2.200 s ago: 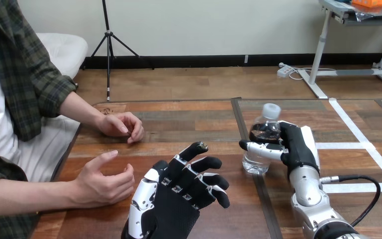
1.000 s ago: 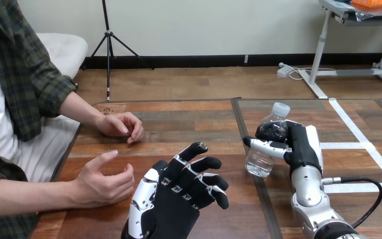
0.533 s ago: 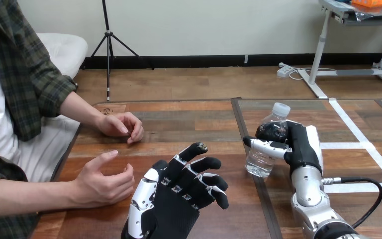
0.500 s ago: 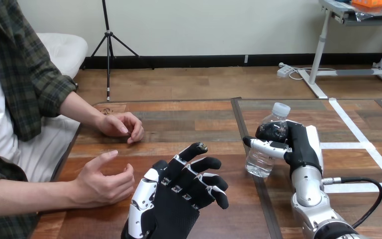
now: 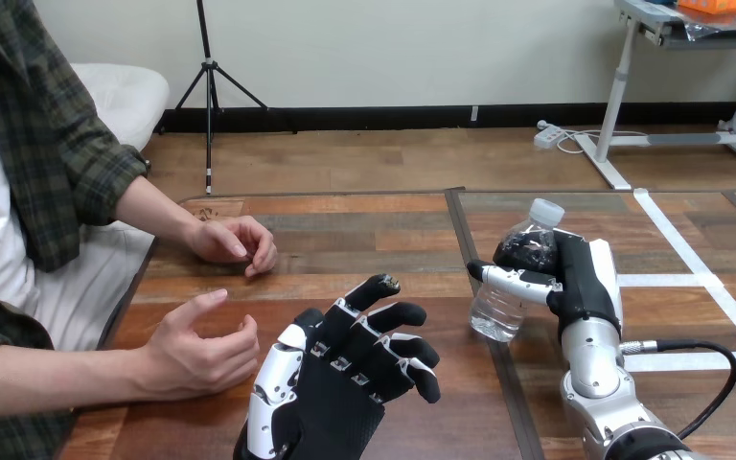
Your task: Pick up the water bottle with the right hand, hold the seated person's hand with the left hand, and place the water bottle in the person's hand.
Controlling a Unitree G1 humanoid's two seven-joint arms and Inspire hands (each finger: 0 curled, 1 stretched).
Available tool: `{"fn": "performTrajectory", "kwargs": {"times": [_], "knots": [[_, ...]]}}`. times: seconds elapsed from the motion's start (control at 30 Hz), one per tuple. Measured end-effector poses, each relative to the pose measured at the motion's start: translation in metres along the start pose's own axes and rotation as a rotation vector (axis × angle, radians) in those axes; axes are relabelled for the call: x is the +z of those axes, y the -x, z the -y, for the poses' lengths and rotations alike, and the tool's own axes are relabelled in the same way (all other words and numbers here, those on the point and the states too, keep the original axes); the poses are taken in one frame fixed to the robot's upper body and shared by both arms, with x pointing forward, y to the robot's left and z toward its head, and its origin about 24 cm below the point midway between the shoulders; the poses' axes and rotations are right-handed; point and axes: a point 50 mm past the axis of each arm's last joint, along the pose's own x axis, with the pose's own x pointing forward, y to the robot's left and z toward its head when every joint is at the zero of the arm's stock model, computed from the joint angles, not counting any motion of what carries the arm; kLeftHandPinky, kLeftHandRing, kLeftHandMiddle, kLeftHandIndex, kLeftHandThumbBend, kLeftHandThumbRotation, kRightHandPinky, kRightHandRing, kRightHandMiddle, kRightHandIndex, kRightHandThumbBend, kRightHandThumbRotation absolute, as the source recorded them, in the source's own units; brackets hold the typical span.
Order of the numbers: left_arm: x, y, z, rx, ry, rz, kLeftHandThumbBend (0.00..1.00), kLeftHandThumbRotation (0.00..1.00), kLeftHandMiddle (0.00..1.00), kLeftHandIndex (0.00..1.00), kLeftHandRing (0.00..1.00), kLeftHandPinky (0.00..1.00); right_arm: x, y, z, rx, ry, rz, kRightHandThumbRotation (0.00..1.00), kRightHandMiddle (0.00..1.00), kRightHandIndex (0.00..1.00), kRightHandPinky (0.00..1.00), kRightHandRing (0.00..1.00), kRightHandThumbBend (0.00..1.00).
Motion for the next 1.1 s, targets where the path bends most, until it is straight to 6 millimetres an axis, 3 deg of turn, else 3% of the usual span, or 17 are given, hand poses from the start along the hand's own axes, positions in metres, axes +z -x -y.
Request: {"fn": "performTrajectory", "kwargs": {"times": [1.1], "knots": [[0.000,0.000,0.000,0.000,-0.001,0.000,0.02,0.94,0.67,0.72,0.58,0.42,0.014,0.000,0.006,-0.029,-0.105,0.145,0.00,0.51,0.53,0.40,0.45,0.74]]}}
